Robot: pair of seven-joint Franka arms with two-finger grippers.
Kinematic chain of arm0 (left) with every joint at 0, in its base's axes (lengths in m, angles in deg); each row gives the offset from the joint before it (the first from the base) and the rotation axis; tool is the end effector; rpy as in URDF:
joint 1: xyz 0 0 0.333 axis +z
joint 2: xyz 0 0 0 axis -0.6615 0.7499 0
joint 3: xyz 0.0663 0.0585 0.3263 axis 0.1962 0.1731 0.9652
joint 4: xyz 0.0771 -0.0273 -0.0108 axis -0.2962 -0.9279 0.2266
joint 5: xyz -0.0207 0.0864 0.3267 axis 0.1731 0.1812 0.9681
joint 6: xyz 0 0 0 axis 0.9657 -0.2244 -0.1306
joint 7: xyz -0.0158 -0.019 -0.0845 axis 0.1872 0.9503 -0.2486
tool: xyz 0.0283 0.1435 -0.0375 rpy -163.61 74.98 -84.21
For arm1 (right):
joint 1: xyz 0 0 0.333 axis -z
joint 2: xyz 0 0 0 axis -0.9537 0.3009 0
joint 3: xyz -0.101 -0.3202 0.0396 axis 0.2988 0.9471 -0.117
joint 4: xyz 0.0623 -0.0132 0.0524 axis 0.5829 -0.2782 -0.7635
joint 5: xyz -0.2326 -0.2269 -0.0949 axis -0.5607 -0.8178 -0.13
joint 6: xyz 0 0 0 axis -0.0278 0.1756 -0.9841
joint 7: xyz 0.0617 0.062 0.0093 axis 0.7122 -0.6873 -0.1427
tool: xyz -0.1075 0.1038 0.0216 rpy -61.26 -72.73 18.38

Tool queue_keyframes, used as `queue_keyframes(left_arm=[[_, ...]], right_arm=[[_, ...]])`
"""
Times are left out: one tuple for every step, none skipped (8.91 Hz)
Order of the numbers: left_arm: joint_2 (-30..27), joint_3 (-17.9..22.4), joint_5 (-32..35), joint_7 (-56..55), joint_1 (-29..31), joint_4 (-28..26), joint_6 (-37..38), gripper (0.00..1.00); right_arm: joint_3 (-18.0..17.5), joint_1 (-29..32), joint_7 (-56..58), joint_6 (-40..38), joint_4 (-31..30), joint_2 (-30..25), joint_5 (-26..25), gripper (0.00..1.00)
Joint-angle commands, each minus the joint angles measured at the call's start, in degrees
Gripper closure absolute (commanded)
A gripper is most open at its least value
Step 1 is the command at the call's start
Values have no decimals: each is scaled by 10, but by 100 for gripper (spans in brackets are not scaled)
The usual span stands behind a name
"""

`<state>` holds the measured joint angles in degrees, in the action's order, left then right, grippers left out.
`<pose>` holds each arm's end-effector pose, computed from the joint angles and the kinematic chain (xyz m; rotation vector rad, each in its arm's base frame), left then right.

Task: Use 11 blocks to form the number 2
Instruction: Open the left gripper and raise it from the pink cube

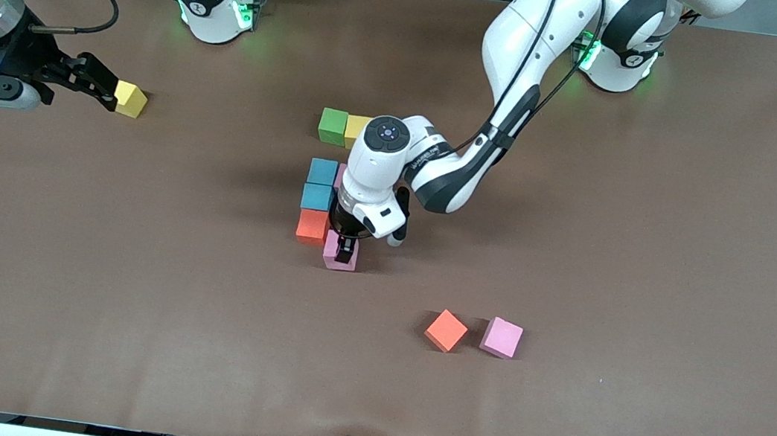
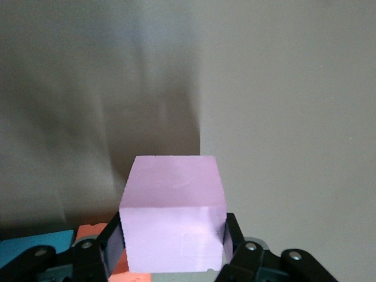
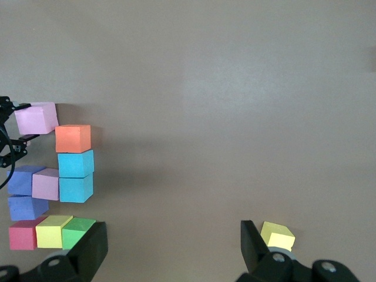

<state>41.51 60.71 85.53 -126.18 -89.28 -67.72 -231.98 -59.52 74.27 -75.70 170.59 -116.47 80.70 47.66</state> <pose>0.5314 -0.5772 0.2311 1.9696 1.9519 0.0186 0.4793 0.0675 0.5939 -3.1333 -0.0100 0.0246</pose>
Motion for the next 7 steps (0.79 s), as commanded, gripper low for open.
queue_keyframes(left_arm=[[-14,2,-5,14,0,-5,10,27],[-17,0,-5,13,-1,-7,11,27],[-17,-3,-5,14,-1,-7,23,27],[-18,-5,-5,14,-2,-7,33,27],[-19,-7,-5,14,-4,-7,36,27],[-20,-15,-5,13,-4,-7,37,27],[-20,-18,-5,14,-5,-8,43,27]], right_arm=[[-1,3,0,-8,6,-1,1,0],[-1,3,0,-8,7,-1,1,0],[-1,3,0,-8,7,-1,1,0],[-1,3,0,-8,7,-1,1,0],[-1,3,0,-8,7,-1,1,0],[-1,3,0,-7,7,-1,1,0],[-1,3,0,-7,7,-1,1,0]])
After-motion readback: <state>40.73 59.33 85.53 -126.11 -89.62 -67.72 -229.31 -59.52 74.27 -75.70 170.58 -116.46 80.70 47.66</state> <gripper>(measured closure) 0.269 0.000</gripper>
